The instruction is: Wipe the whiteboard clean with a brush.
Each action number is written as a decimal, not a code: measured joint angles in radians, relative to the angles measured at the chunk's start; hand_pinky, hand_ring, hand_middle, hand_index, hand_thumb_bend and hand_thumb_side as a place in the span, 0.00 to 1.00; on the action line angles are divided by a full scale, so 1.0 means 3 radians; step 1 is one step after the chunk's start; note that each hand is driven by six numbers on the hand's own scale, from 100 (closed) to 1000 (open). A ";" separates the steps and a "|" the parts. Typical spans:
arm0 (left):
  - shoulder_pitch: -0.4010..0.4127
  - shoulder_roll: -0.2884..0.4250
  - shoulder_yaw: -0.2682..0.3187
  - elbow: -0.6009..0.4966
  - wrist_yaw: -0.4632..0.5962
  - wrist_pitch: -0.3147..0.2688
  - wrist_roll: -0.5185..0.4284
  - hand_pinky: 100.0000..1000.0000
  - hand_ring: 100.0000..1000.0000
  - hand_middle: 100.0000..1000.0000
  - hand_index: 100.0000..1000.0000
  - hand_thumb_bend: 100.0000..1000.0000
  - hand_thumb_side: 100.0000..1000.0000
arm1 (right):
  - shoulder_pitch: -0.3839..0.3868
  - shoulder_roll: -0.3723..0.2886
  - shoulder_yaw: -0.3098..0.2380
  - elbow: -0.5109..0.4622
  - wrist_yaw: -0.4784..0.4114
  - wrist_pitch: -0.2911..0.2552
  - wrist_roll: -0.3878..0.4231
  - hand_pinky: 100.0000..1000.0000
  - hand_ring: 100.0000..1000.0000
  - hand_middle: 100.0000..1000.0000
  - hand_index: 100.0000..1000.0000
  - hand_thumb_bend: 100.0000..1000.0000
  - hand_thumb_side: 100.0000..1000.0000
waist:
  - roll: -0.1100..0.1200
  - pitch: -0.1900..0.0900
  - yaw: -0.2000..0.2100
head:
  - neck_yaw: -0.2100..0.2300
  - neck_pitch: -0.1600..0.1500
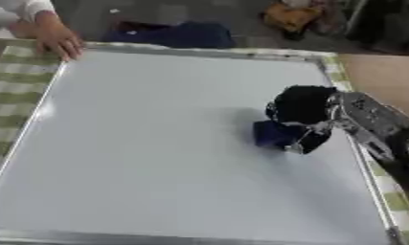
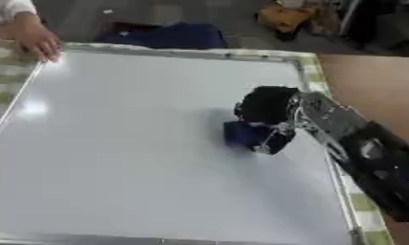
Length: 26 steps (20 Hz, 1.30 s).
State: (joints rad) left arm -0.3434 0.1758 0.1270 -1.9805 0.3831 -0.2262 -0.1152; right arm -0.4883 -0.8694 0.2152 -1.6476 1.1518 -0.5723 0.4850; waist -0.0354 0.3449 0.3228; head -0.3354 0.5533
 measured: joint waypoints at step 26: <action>0.0004 0.0000 0.0000 0.0000 -0.0009 -0.0010 -0.0010 0.46 0.56 0.52 0.45 0.00 1.00 | -0.0126 0.0095 -0.0118 0.0196 -0.0127 0.0161 0.0123 0.21 0.34 0.08 0.37 0.00 0.35 | 0.0036 0.0061 0.0005 | 0.0020 -0.0007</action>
State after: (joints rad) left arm -0.3423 0.1758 0.1271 -1.9805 0.3803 -0.2293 -0.1183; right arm -0.5260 -0.8407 0.1797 -1.5887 1.1136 -0.5240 0.5218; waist -0.0248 0.3633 0.3243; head -0.3295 0.5513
